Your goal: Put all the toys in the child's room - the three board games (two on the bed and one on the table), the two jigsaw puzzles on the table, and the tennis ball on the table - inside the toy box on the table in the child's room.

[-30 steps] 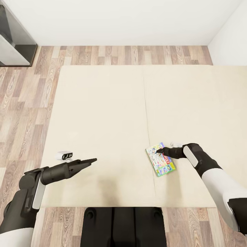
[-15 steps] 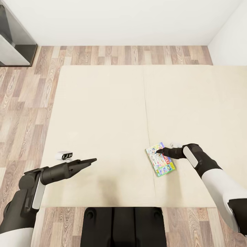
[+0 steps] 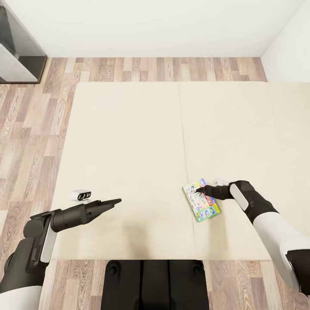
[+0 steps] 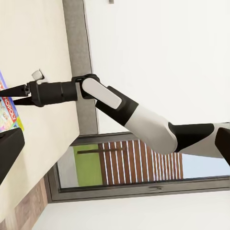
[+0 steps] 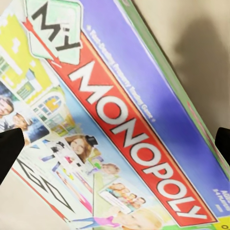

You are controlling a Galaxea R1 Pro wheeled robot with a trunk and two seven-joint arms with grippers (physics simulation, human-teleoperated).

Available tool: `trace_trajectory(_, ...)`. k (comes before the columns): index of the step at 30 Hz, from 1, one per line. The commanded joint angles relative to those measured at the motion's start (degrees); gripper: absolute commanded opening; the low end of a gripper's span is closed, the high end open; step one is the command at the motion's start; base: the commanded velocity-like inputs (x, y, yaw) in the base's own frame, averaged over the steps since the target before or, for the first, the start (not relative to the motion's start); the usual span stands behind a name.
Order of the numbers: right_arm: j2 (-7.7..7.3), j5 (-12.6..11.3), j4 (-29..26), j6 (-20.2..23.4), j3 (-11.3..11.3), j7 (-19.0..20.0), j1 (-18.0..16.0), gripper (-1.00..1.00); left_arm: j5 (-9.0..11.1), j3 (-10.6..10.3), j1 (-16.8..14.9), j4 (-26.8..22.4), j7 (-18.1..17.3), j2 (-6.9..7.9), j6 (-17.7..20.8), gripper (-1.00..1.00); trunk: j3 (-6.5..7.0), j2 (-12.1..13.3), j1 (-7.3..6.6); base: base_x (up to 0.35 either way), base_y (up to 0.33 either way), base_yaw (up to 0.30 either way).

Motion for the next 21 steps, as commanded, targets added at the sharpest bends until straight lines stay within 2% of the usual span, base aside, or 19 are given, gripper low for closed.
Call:
trace_trajectory(1,-0.06,0.29,-0.04,0.11,0.22,0.29,-0.03,1.0,-0.05,-0.01,-0.02,-0.02,-0.23,0.01,0.61,1.0,-0.06,-0.09,0.03,0.0,0.0,0.0)
trace_trajectory(21,0.05,0.27,-0.08,0.11,0.31,0.33,-0.03,1.0,-0.05,0.0,-0.02,-0.02,-0.23,-0.01,0.61,1.0,-0.1,-0.09,0.03,0.0,0.0,0.0)
